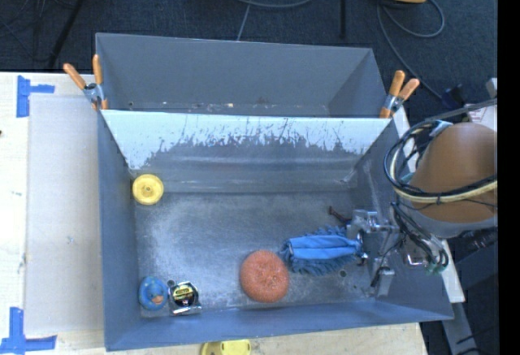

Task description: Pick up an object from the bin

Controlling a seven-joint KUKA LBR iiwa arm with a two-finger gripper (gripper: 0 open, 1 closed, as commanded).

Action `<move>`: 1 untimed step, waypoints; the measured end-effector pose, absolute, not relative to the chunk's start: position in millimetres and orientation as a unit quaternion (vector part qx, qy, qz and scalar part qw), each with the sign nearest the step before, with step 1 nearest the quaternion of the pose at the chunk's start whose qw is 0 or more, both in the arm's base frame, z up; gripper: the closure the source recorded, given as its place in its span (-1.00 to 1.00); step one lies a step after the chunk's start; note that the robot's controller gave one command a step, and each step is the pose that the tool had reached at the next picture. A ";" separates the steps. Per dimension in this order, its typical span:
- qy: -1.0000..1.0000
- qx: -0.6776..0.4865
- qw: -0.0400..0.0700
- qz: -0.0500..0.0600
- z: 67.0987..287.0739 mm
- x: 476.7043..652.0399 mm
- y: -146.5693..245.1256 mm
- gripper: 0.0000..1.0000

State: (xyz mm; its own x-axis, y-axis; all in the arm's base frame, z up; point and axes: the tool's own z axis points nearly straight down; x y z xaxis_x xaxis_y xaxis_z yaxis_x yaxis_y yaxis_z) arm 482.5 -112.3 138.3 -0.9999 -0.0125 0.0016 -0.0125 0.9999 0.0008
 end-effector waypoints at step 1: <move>-1.000 0.007 0.001 0.000 138.3 482.5 -112.3 -1.00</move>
Offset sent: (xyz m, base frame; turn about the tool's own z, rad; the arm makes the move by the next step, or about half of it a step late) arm 0.0393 0.0093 -0.0683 0.0101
